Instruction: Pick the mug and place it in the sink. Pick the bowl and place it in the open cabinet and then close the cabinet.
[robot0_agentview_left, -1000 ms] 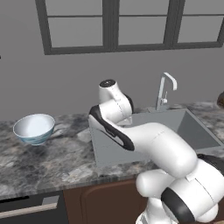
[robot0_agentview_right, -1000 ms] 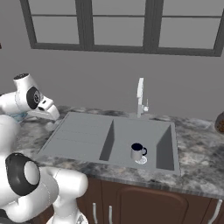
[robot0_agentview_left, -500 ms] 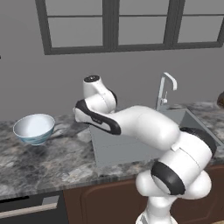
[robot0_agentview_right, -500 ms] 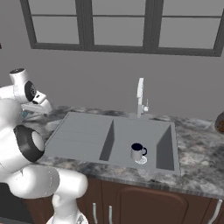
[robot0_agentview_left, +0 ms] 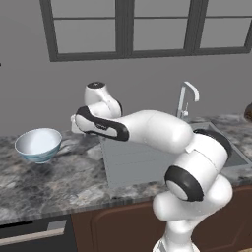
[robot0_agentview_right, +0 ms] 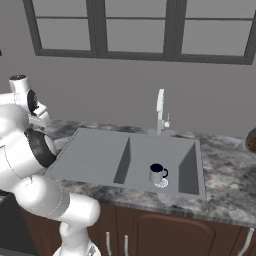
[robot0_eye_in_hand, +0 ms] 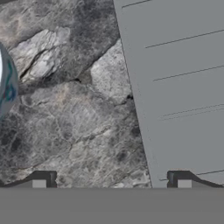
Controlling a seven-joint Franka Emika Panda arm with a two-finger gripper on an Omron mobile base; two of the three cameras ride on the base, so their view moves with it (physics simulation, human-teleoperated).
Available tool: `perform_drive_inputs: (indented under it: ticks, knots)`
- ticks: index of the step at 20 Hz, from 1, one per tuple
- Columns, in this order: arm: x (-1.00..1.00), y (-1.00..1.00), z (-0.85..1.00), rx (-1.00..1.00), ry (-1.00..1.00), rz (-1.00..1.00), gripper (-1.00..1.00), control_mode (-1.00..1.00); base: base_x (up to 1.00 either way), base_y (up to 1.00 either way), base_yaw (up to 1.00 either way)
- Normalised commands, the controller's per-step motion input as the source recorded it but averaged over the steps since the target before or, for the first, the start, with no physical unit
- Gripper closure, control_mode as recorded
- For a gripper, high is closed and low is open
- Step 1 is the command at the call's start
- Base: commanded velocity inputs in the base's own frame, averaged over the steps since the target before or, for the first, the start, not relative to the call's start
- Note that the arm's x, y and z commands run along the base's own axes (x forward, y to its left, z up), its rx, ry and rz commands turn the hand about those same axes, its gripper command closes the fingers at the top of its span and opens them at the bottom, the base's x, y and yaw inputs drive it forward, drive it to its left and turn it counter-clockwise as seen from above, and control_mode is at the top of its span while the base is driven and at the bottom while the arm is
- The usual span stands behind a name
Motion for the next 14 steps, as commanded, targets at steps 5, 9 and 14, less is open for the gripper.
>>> perform_drive_inputs:
  ticks: [5,9,14]
  knots:
    - [0.04,0.45,-0.09,0.05,-0.01,-0.01,-1.00,-1.00,0.00,0.00,0.00]
    - [0.04,0.43,-0.07,0.10,-0.03,0.00,-1.00,-1.00,0.00,0.00,0.00]
    - [0.28,0.39,0.00,0.03,0.00,0.00,-1.00,-1.00,0.00,0.00,0.00]
